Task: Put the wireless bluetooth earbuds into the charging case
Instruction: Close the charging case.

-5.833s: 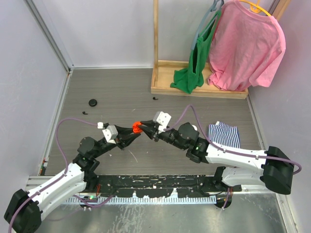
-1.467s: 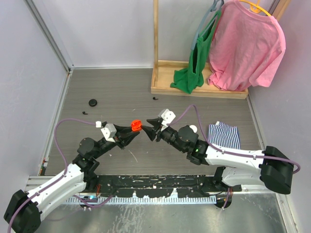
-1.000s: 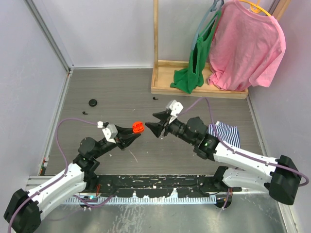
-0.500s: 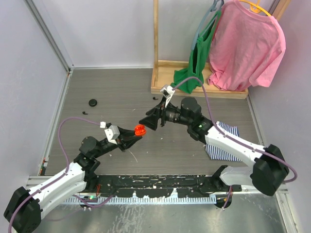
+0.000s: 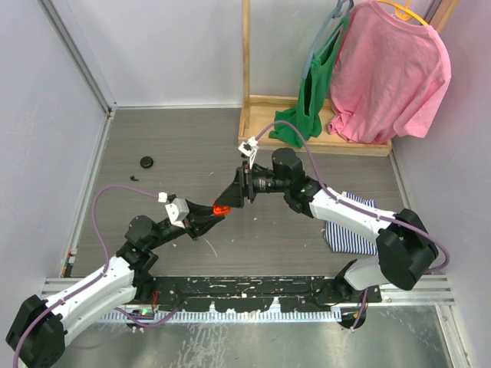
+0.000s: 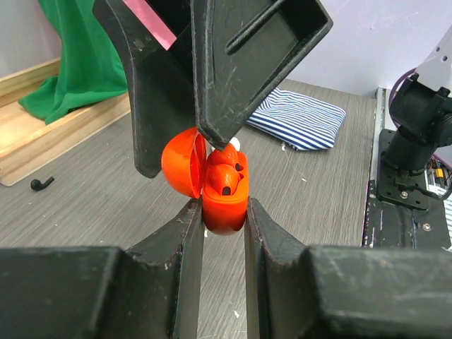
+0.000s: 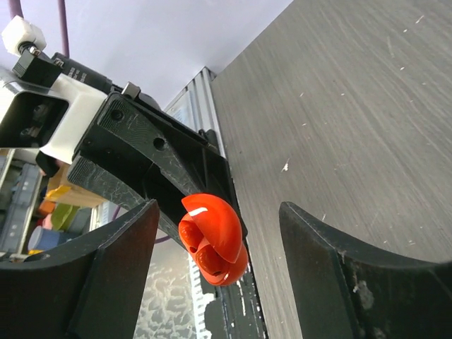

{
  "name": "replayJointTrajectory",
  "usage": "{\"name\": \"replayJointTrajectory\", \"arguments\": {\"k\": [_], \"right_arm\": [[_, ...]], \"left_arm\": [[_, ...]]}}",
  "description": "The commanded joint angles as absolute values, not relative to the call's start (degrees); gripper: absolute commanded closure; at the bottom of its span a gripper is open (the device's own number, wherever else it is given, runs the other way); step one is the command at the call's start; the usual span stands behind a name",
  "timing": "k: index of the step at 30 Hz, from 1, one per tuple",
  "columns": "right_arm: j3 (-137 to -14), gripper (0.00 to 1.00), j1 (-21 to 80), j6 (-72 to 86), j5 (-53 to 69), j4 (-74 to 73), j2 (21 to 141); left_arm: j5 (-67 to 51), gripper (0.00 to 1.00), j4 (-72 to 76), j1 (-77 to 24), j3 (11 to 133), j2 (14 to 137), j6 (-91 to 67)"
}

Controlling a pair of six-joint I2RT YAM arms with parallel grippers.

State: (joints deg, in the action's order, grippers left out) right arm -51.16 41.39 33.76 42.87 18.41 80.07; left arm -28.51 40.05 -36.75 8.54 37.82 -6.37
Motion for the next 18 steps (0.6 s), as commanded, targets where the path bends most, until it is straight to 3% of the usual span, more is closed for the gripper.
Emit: {"name": "replayJointTrajectory", "arguments": {"k": [1,18], "right_arm": [[-54.0,0.26,41.4,35.6,48.1,21.7,80.8],[-53.0,0.34,41.2,36.4,50.6,27.5,79.0]], "left_arm": [[-27.8,0.93,43.4,-36.6,10.3,37.2,-5.4],[-26.2,0.92,41.8,-36.6,10.8,37.5,-5.7]]}}
